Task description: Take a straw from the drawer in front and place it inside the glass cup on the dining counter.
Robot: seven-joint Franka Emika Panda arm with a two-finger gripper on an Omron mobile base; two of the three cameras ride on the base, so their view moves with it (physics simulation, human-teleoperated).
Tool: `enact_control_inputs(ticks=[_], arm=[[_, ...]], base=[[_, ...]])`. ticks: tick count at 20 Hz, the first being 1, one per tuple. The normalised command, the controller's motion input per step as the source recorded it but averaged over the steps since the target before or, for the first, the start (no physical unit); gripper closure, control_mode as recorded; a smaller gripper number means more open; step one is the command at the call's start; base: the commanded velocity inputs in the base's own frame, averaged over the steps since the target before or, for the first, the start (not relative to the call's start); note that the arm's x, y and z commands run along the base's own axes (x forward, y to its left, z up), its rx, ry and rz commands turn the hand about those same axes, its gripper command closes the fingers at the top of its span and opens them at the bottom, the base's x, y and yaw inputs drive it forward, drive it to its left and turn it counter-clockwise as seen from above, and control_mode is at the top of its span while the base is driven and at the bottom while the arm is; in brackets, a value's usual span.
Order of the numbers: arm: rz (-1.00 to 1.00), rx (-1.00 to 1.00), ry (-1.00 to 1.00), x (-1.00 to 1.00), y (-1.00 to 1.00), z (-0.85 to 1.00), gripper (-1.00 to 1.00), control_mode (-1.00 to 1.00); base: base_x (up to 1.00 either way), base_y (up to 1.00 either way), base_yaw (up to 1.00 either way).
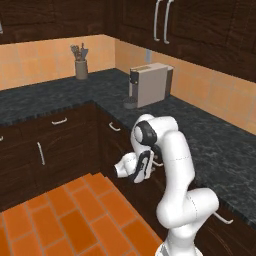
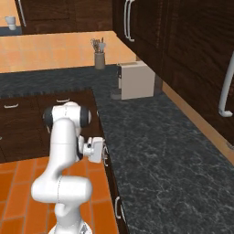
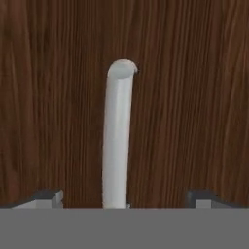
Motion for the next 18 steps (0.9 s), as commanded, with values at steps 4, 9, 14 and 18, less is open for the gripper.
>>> enact_control_inputs(ticks=[4, 9, 14, 18], arm=[[0.04, 0.0, 0.0, 0.39, -0.12, -0.42, -1.0, -1.0], [0.03, 0.0, 0.0, 0.29, -0.12, -0.35, -1.0, -1.0], [0.01, 0.0, 0.0, -0.02, -0.01, -0.04, 1.0, -1.0], [0.01, 0.0, -0.01, -0.29, 0.14, 0.0, 1.0, -1.0]], base=[[0.0, 0.0, 0.0], [0.0, 0.0, 0.0], [0.0, 0.0, 0.0], [0.0, 0.0, 0.0]])
